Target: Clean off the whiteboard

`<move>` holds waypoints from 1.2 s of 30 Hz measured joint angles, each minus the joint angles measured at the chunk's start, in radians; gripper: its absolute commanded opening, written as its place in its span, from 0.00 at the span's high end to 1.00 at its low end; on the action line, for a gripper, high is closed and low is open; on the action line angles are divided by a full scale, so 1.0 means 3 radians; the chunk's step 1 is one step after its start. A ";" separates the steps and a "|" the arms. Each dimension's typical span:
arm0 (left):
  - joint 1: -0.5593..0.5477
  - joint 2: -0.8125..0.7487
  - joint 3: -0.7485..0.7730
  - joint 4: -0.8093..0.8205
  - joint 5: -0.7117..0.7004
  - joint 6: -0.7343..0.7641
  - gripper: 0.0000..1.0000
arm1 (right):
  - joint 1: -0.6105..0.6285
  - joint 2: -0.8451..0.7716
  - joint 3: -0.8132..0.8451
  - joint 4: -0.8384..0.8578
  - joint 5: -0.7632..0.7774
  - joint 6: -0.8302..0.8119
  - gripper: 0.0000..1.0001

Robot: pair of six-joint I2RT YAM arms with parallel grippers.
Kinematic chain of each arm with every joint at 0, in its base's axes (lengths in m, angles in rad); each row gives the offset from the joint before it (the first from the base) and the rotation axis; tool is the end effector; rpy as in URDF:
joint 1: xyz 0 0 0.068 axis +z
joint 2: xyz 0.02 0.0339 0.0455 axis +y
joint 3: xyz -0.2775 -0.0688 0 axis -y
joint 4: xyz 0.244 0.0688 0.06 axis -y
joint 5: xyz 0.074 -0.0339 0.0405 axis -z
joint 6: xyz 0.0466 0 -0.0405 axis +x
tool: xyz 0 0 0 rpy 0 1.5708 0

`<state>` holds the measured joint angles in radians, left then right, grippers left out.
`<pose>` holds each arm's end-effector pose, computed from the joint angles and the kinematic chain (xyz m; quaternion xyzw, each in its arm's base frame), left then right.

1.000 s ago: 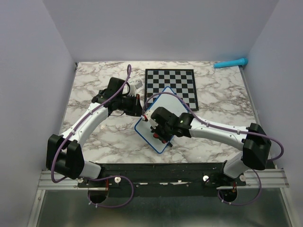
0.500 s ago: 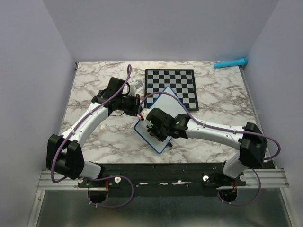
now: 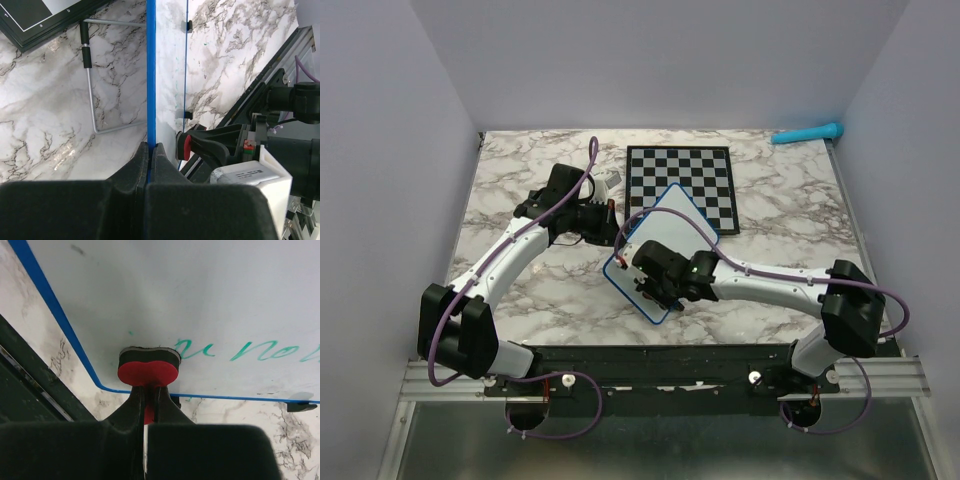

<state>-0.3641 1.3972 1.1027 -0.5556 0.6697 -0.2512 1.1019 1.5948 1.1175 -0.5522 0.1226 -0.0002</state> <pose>0.2662 -0.1324 0.2904 0.1656 0.8759 -0.3939 0.2243 0.1555 0.2944 0.2291 -0.4896 0.8280 0.0894 0.2583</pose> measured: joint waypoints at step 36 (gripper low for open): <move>0.0009 0.0009 0.0000 0.0062 -0.0001 0.0000 1.00 | 0.0018 0.0286 0.0638 -0.0416 0.0001 -0.0153 0.99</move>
<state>-0.3614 1.3998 1.1027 -0.5369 0.6693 -0.2512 1.1072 1.6806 1.3090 -0.6769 0.1230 -0.0460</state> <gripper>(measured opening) 0.014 0.047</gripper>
